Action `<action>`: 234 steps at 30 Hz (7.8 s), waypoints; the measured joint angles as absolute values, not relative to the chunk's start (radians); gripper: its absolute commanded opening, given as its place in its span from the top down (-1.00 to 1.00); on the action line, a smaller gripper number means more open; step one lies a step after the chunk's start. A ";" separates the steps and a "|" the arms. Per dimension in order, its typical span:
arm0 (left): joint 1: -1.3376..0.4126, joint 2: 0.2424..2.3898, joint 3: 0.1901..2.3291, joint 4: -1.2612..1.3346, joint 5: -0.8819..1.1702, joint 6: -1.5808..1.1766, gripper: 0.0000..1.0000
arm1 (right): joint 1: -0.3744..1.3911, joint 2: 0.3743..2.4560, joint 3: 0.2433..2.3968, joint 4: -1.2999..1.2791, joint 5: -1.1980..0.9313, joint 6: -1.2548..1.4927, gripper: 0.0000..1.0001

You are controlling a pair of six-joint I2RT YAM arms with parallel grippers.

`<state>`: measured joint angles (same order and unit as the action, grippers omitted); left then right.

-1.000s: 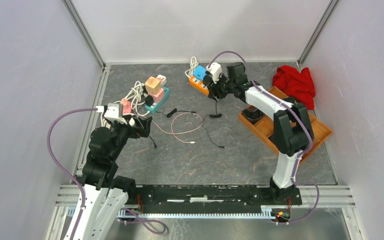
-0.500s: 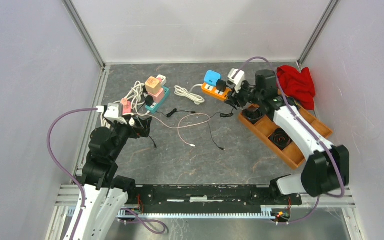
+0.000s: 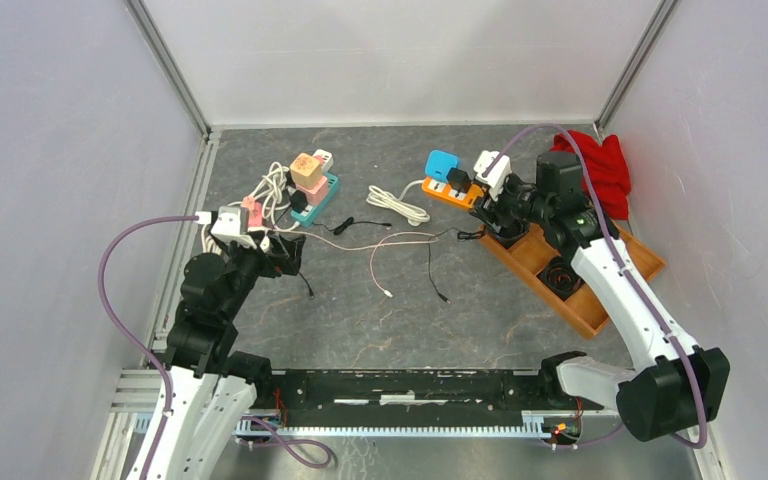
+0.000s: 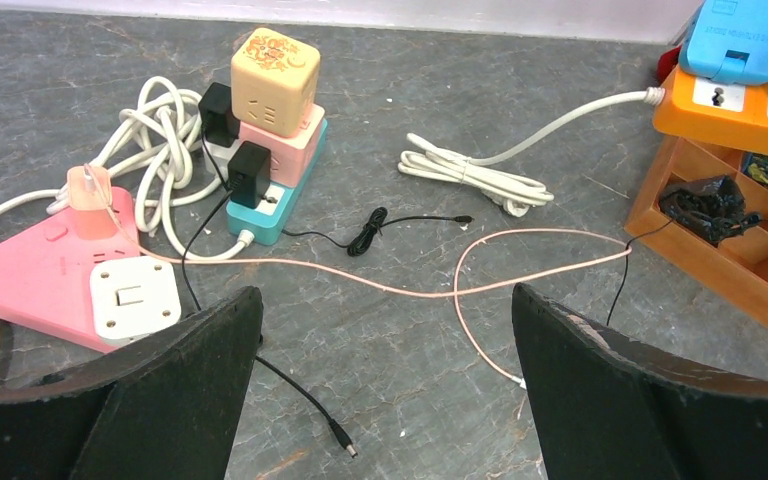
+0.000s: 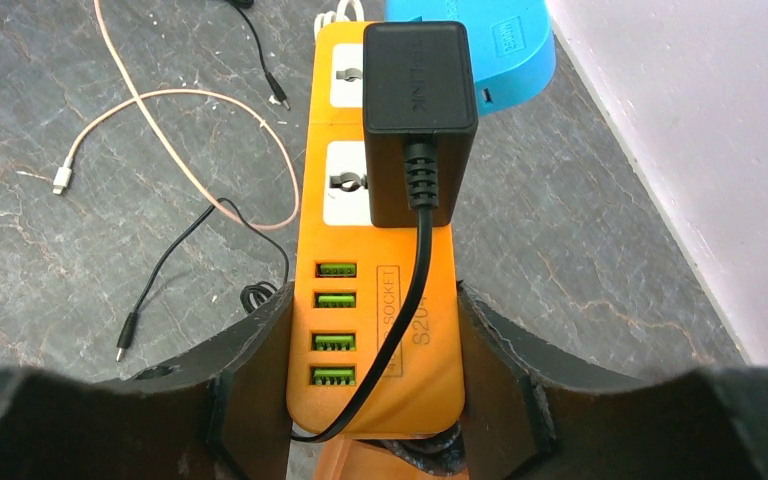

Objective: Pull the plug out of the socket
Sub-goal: Pick up the socket from the center of the board, then place the socket at the center of the board, then remove the plug from the socket.

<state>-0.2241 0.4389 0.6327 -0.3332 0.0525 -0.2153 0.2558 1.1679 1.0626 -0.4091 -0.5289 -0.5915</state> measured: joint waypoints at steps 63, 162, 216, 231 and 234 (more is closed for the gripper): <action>-0.225 0.478 0.615 -0.311 0.087 -0.215 -0.99 | 0.227 1.705 1.560 0.166 -0.477 0.416 1.00; -0.227 0.620 0.552 -0.030 0.437 -0.562 -0.99 | 0.441 1.354 0.687 -0.459 -0.823 -1.066 -0.96; -0.609 1.509 0.149 1.134 0.430 -0.872 -0.64 | 0.438 1.416 0.659 -0.449 -0.865 -1.045 -0.96; -0.637 1.855 0.177 1.490 0.508 -0.889 -0.54 | 0.443 1.464 0.672 -0.445 -0.875 -1.014 -0.93; -0.637 1.870 0.176 1.515 0.507 -0.889 -0.55 | 0.443 1.472 0.672 -0.443 -0.874 -1.013 -0.92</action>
